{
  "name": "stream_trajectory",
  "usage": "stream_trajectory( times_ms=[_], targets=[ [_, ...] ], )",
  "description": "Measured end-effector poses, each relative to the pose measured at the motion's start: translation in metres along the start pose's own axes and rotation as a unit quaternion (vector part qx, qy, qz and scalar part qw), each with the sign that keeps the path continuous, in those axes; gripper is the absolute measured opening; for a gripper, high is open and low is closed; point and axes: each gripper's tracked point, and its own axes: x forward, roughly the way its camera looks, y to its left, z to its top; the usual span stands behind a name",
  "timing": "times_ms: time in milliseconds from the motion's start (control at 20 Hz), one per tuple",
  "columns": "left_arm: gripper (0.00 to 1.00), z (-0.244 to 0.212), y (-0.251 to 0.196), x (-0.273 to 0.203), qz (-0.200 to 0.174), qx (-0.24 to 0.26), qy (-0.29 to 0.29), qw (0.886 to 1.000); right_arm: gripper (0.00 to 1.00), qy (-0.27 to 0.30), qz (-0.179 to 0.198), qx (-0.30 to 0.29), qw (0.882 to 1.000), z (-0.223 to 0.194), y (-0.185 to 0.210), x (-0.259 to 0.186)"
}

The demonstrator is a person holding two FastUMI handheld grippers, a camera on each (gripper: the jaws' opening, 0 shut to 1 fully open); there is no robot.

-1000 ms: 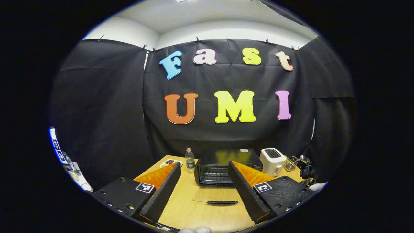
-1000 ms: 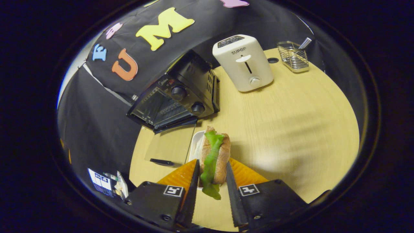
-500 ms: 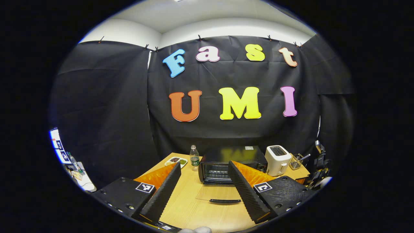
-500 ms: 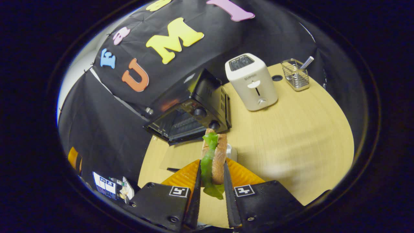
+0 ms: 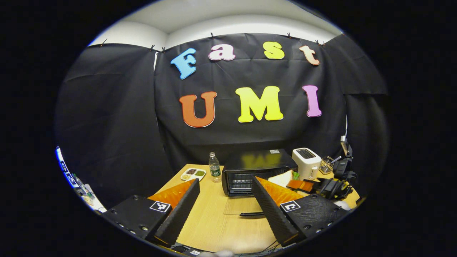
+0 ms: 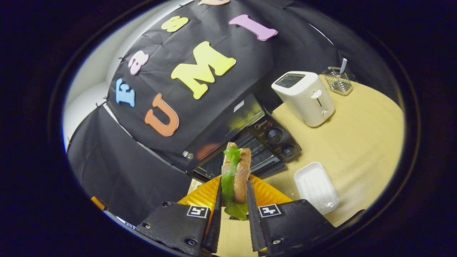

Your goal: Open the electric oven with the left hand, put the food in, and close the electric oven.

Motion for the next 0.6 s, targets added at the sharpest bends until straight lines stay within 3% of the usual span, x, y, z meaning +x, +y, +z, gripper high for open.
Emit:
stream_trajectory(
  times_ms=[150,600],
  targets=[
    [0.96,-0.012,0.007,0.001,-0.013,0.011,0.005,1.000,0.37,-0.021,0.006,0.086,0.996,-0.026,0.013,0.034],
    [0.96,-0.037,0.035,0.006,-0.028,0.030,0.028,0.999,0.37,-0.093,-0.023,0.167,0.981,-0.040,0.008,0.119]
  ],
)
